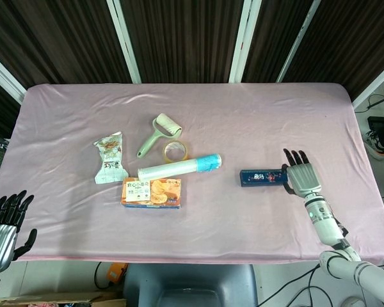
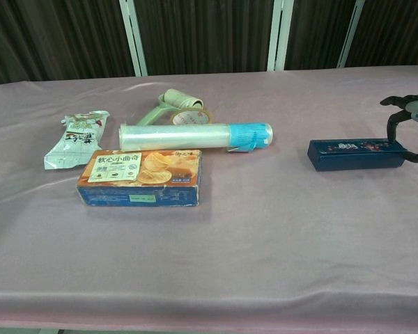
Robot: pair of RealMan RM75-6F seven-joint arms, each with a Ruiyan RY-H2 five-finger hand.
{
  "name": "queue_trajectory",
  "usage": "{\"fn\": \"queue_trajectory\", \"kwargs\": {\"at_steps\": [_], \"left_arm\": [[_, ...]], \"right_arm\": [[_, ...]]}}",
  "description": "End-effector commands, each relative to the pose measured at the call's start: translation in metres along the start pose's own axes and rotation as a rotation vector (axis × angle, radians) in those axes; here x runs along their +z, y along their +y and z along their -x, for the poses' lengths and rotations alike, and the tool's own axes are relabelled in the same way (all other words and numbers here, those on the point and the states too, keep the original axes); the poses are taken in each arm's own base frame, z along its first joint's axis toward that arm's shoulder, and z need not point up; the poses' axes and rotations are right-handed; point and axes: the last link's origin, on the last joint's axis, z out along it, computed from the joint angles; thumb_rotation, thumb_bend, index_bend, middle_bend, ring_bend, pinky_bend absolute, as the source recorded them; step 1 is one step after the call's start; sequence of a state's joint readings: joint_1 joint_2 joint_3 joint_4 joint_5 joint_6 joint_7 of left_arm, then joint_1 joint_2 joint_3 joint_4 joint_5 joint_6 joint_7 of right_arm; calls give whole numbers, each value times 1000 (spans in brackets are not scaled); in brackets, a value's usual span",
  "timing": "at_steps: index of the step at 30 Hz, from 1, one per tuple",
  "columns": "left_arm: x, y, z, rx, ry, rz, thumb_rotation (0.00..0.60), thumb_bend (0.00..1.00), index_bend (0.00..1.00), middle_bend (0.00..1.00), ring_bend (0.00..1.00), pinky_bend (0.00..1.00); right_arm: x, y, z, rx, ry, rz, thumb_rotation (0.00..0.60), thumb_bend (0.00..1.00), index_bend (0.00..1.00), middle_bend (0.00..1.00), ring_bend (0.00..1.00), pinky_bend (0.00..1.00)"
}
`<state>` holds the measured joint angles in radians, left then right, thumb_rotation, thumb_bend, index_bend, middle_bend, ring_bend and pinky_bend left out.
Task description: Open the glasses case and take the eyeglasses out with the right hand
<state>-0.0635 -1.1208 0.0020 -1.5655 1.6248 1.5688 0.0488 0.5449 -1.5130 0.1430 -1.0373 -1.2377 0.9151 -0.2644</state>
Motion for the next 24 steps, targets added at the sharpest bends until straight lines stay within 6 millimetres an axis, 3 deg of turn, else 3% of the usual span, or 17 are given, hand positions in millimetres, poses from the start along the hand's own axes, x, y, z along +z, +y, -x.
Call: {"fn": "queue_trajectory", "kwargs": {"at_steps": [1,8,14,24], "left_arm": [[0,0,0,-1,1,1,600,394,0,0,0,0],[0,-1,0,-1,0,-1,600,395,0,0,0,0],[1,-1,1,2,-5,-4,600,395,0,0,0,0],[3,0,2,7,-11,-12,600,394,0,0,0,0]], "right_arm": [[0,1,-1,0,1,4,600,627,583,14,0,0],[1,2,-6,-9,-6,13,600,702,614,22,0,0],[10,-1,-14,-5,11,23,600,703,625,33,0,0],[58,-9,-33,4,7,109,600,703,633,46,0,0]]}}
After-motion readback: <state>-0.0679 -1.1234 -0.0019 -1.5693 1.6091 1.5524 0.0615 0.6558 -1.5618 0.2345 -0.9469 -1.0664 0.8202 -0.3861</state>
